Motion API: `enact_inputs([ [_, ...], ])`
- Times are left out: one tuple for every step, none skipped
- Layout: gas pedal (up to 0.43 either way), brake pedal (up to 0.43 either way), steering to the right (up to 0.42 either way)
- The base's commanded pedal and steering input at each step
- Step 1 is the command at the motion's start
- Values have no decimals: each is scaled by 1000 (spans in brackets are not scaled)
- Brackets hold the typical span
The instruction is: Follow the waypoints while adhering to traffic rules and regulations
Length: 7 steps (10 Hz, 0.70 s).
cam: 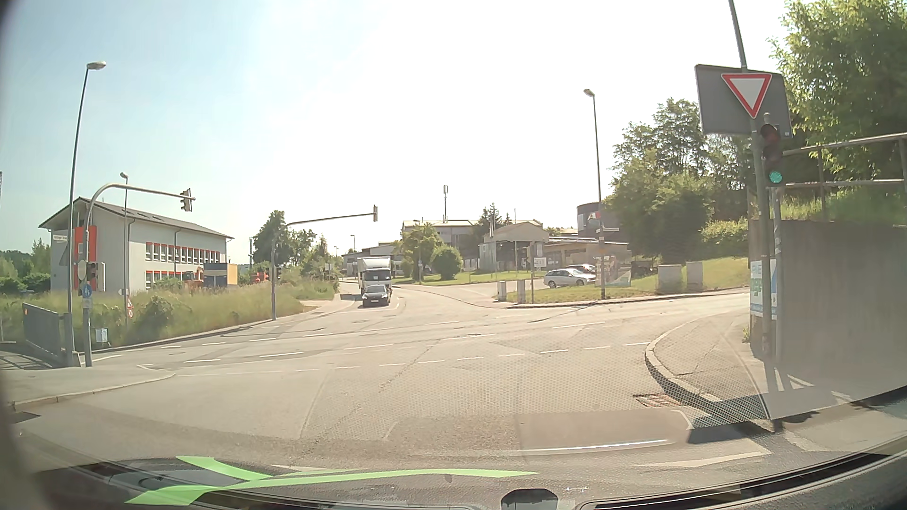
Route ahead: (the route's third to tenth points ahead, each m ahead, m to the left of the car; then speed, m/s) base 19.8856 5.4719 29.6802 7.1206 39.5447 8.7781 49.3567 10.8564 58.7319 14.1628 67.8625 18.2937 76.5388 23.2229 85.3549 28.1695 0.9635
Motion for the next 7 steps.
enact_inputs([
  [268, 0, 3],
  [311, 0, 2],
  [319, 0, 3],
  [331, 0, 3],
  [331, 0, 3],
  [331, 0, 2],
  [331, 0, 3],
])
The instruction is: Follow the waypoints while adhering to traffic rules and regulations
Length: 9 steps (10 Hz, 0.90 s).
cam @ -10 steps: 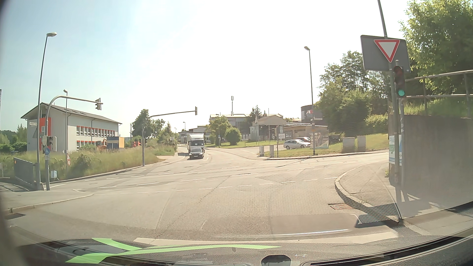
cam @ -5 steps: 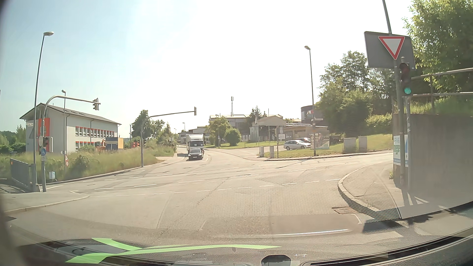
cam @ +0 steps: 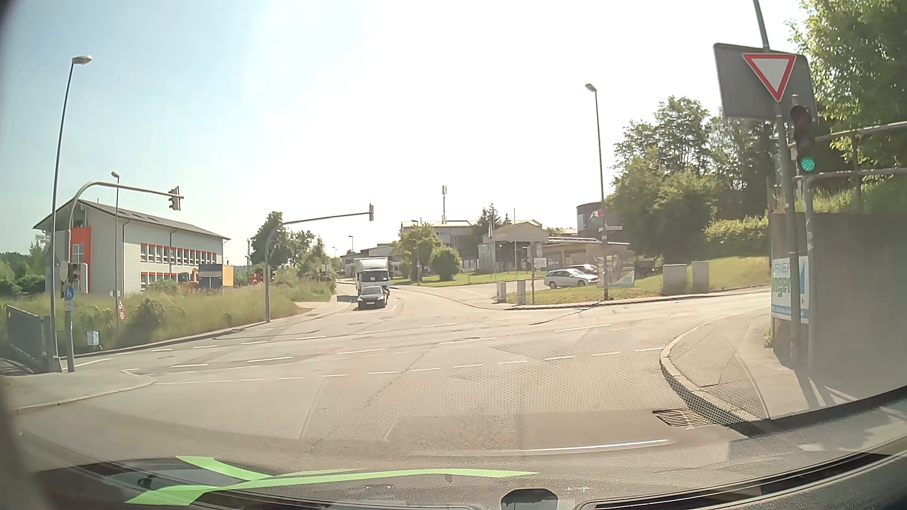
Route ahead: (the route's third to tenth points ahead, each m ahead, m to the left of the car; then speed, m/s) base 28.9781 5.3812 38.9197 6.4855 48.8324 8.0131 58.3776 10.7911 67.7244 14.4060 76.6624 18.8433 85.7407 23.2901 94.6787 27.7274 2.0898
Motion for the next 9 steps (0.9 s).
enact_inputs([
  [331, 0, 3],
  [331, 0, 3],
  [331, 0, 3],
  [331, 0, 2],
  [331, 0, 1],
  [331, 0, 0],
  [331, 0, 0],
  [331, 0, 0],
  [319, 0, 0],
])
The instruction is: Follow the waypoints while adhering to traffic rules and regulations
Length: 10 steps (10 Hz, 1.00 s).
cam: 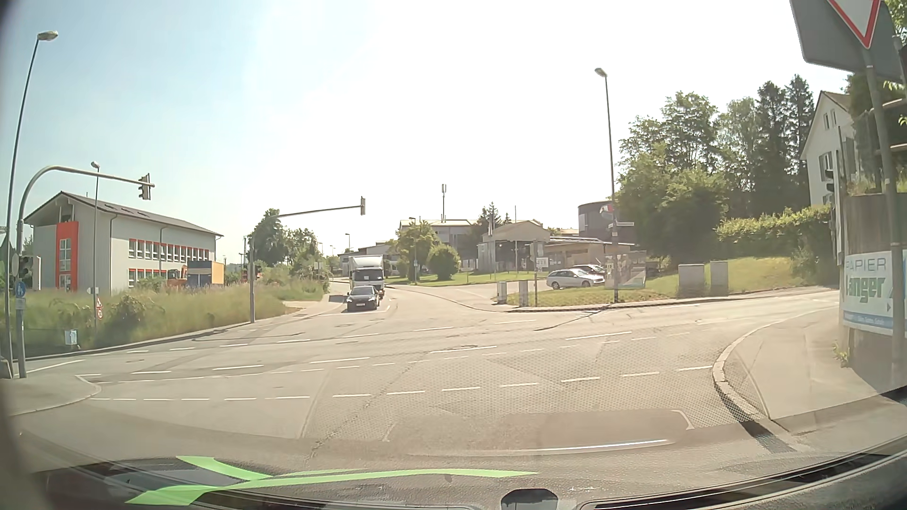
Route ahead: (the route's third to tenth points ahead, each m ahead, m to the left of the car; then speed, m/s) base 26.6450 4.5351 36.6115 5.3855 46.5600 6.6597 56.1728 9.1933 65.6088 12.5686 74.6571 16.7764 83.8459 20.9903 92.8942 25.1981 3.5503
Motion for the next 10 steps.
enact_inputs([
  [311, 0, 0],
  [311, 0, -1],
  [311, 0, -3],
  [311, 0, -3],
  [311, 0, -3],
  [311, 0, -3],
  [311, 0, -3],
  [311, 0, -3],
  [299, 0, -3],
  [287, 0, -4],
])
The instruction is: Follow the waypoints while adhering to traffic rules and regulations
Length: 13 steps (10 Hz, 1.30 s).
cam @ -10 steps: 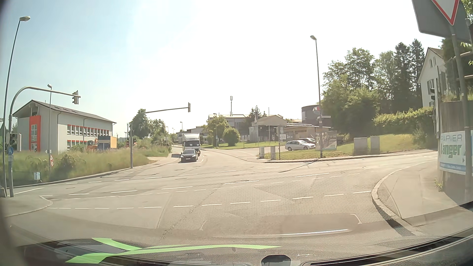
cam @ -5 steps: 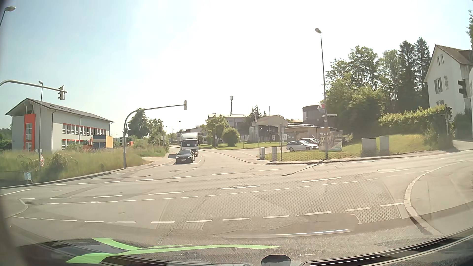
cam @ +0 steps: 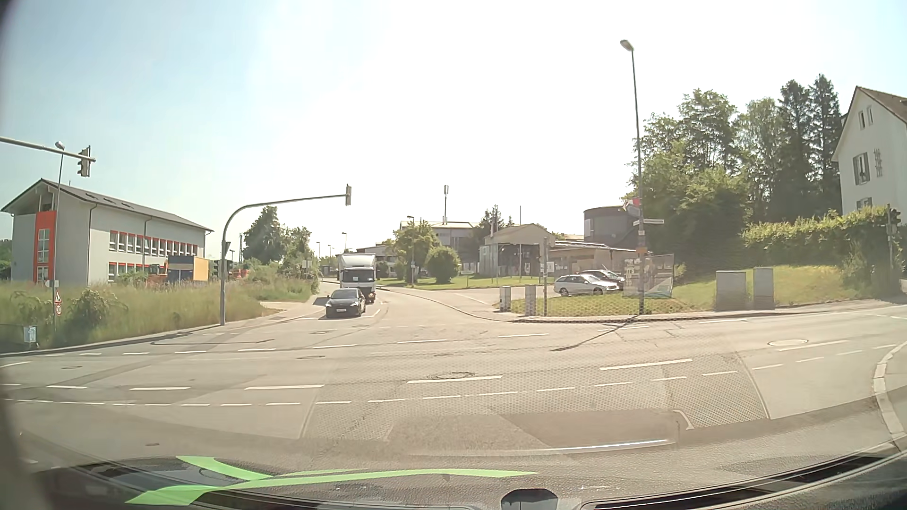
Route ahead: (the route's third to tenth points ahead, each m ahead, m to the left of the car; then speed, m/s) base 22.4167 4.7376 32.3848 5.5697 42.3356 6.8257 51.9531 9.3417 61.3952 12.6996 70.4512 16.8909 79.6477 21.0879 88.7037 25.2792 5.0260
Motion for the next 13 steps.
enact_inputs([
  [287, 0, -6],
  [268, 0, -11],
  [268, 0, -14],
  [268, 0, -15],
  [268, 0, -17],
  [268, 0, -22],
  [268, 0, -25],
  [260, 0, -25],
  [260, 0, -25],
  [260, 0, -26],
  [260, 0, -26],
  [248, 0, -28],
  [248, 0, -28],
])
